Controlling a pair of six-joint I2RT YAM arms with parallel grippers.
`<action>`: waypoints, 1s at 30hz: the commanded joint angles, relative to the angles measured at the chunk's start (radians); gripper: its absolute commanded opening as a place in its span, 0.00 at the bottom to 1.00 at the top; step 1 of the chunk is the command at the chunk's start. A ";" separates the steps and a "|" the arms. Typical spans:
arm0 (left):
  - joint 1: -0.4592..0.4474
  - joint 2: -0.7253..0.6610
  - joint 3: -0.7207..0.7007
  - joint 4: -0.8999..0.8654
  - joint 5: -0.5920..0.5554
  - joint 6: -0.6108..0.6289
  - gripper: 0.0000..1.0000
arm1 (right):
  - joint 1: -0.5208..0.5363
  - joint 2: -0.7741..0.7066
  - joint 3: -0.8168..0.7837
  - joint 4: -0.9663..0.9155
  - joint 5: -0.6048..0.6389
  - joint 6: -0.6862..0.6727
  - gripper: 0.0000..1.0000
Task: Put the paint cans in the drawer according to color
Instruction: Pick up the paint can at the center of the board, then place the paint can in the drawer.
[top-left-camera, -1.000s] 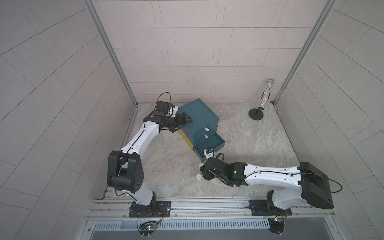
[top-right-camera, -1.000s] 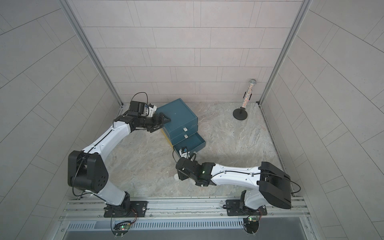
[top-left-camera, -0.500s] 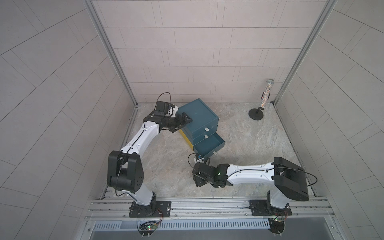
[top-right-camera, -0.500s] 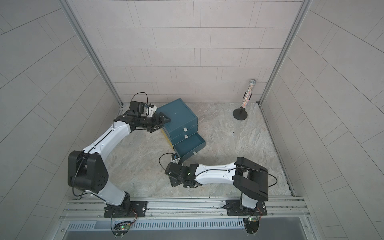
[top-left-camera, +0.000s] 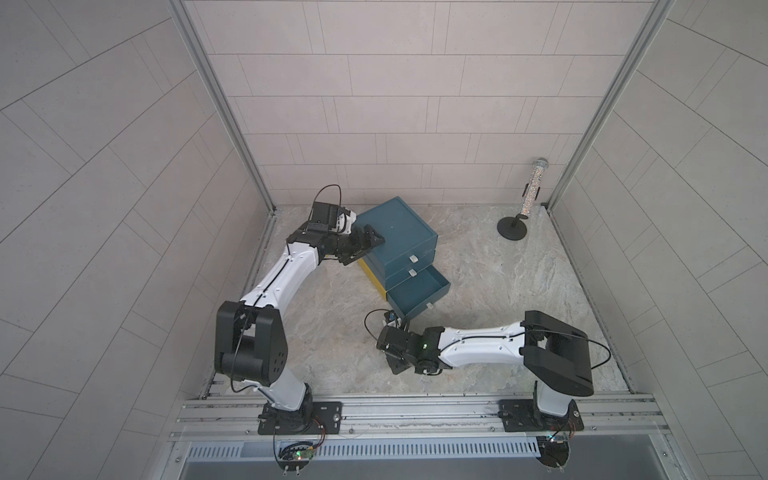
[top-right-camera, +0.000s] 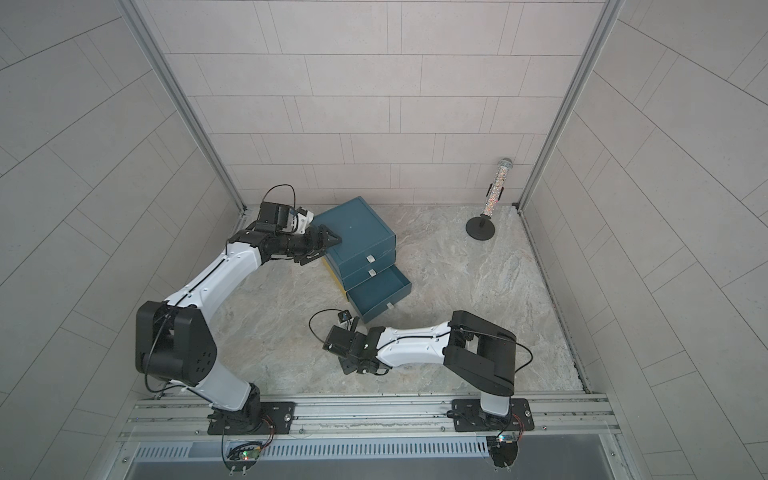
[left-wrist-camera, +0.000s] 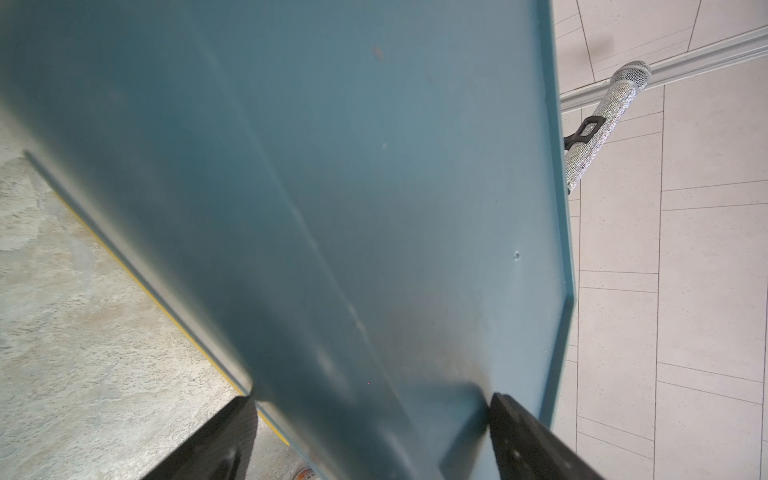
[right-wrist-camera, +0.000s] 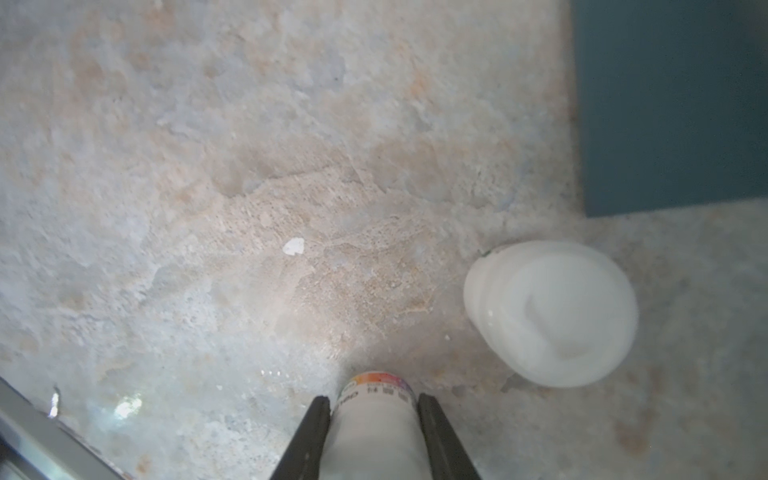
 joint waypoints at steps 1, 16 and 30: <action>-0.002 0.022 -0.008 -0.084 -0.048 0.014 0.93 | 0.003 -0.011 0.031 -0.079 0.053 -0.026 0.21; -0.003 0.022 -0.009 -0.085 -0.049 0.013 0.93 | -0.220 -0.301 0.088 -0.249 0.208 -0.226 0.14; -0.002 0.026 -0.008 -0.088 -0.051 0.016 0.93 | -0.496 -0.105 0.195 -0.171 0.045 -0.376 0.13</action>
